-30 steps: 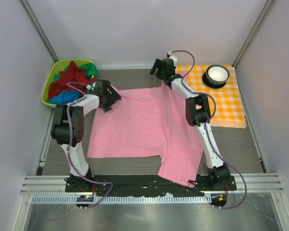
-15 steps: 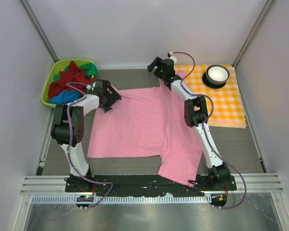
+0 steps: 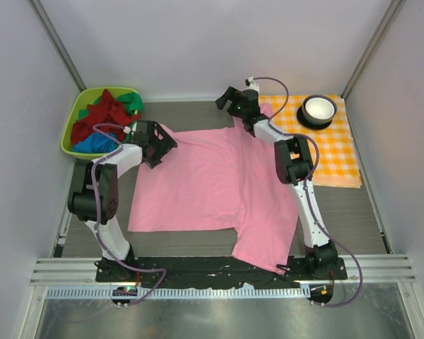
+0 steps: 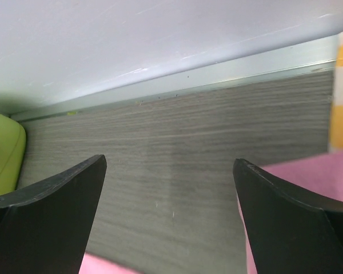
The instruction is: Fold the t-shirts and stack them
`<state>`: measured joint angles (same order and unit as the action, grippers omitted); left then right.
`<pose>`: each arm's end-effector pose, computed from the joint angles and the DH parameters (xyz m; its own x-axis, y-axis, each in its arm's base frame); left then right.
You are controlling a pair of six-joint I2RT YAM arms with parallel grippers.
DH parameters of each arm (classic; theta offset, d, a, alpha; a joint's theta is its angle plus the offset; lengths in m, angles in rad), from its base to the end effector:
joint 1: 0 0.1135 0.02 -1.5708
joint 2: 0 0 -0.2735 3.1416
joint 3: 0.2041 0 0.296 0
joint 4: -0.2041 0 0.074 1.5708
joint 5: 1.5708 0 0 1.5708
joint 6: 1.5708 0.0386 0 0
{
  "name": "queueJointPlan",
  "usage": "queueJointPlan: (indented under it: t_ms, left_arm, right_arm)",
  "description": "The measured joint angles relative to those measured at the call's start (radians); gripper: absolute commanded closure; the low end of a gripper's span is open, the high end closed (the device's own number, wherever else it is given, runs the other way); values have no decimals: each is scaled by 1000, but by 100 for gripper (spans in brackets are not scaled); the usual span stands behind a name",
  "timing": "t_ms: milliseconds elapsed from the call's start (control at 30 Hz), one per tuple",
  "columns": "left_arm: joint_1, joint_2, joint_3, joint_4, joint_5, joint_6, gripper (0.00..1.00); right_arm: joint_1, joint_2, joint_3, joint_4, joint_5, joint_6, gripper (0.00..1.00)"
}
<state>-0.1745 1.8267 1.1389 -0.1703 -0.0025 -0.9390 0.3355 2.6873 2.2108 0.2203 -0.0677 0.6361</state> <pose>0.4185 -0.0737 0.1552 -0.5789 -0.7174 -0.3877 -0.4997 0.6878 -0.5265 0.6220 0.2197 0.1254 -0.4243 0.4797 -0.7680 -0.1718 0.7901 0.5885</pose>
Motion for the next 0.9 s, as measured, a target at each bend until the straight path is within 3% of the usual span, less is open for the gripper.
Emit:
queueJointPlan:
  t_ms: [100, 233, 500, 633, 767, 900]
  left_arm:
    - [0, -79, -17, -34, -1, 1, 1]
    - [0, -241, -18, -79, 0, 9, 2]
    - [0, -534, -98, -263, 7, 89, 4]
    - [-1, -631, -220, -343, 19, 125, 4]
    - [-9, -652, -309, -389, 57, 143, 5]
    - [-39, -620, -337, -389, 103, 144, 6]
  right_arm:
    - [0, -145, -163, 11, 36, -63, 0]
    - [4, -460, -385, -32, 111, -151, 0]
    - [107, -1264, -782, -322, 434, -201, 3]
    - [175, -1530, -1031, -494, 520, -117, 4]
    - [181, -1597, -1230, -668, 534, -22, 4]
    - [235, -1501, -1382, -790, 521, 70, 5]
